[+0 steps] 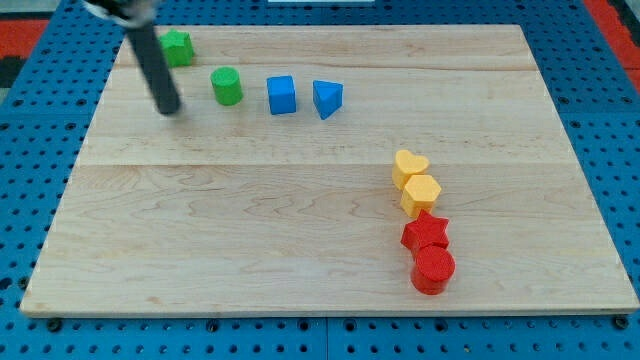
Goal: Separate the red blocks
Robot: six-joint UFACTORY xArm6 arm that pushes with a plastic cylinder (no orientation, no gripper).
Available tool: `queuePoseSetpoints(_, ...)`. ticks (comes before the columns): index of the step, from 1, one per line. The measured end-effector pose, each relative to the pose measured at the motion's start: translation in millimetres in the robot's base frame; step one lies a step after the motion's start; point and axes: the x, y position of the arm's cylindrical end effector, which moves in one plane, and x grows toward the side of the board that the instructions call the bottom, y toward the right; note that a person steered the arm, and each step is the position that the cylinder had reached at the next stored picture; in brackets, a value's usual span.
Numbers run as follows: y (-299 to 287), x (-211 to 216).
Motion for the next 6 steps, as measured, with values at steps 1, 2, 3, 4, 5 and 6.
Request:
queuePoseSetpoints(1,102,55)
queuePoseSetpoints(2,144,101)
queuePoseSetpoints(3,160,143)
queuePoseSetpoints(4,173,173)
queuePoseSetpoints(5,230,166)
queuePoseSetpoints(6,303,161)
